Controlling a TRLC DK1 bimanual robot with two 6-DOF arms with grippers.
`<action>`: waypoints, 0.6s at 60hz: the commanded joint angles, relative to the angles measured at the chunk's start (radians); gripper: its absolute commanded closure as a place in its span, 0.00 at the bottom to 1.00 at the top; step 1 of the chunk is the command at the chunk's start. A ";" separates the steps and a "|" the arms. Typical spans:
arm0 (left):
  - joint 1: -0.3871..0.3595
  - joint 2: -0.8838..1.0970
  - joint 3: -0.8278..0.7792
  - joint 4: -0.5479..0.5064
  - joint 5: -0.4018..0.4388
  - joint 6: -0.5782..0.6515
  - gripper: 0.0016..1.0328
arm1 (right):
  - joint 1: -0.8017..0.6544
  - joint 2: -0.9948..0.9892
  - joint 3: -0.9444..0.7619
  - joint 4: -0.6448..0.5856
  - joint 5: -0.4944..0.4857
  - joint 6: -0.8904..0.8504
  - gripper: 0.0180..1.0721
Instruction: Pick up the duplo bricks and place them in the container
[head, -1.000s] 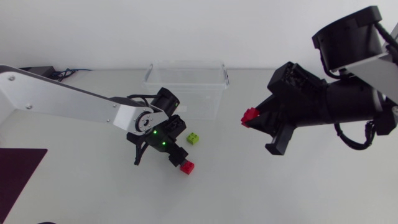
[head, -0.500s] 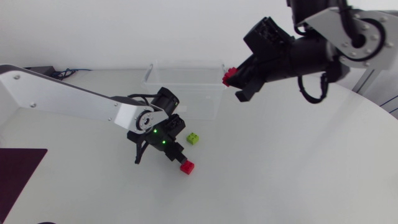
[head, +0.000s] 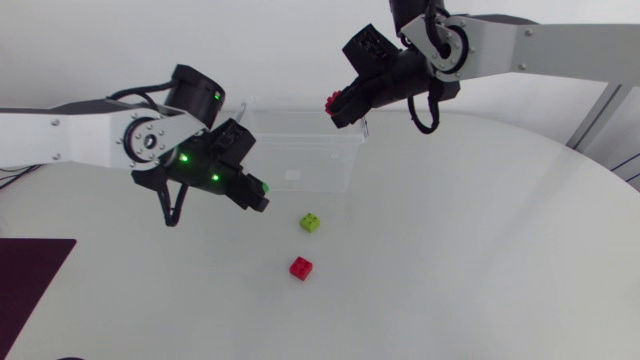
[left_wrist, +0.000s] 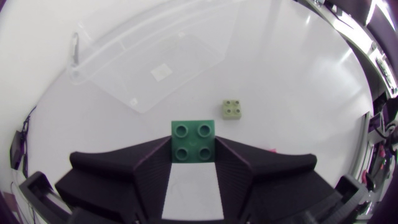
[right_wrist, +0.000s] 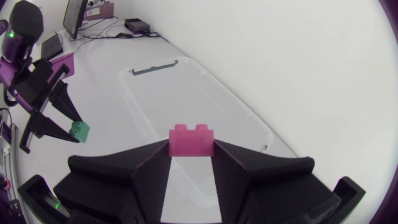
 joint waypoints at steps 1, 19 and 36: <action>0.031 -0.031 0.018 -0.005 0.025 0.021 0.71 | -0.021 0.071 0.059 0.027 -0.003 0.025 0.68; 0.115 -0.036 0.106 0.098 0.123 0.012 0.70 | -0.051 0.258 0.205 0.079 -0.002 0.048 0.67; 0.132 0.056 0.241 0.156 0.174 -0.003 0.66 | -0.051 0.299 0.257 0.063 0.050 0.034 0.04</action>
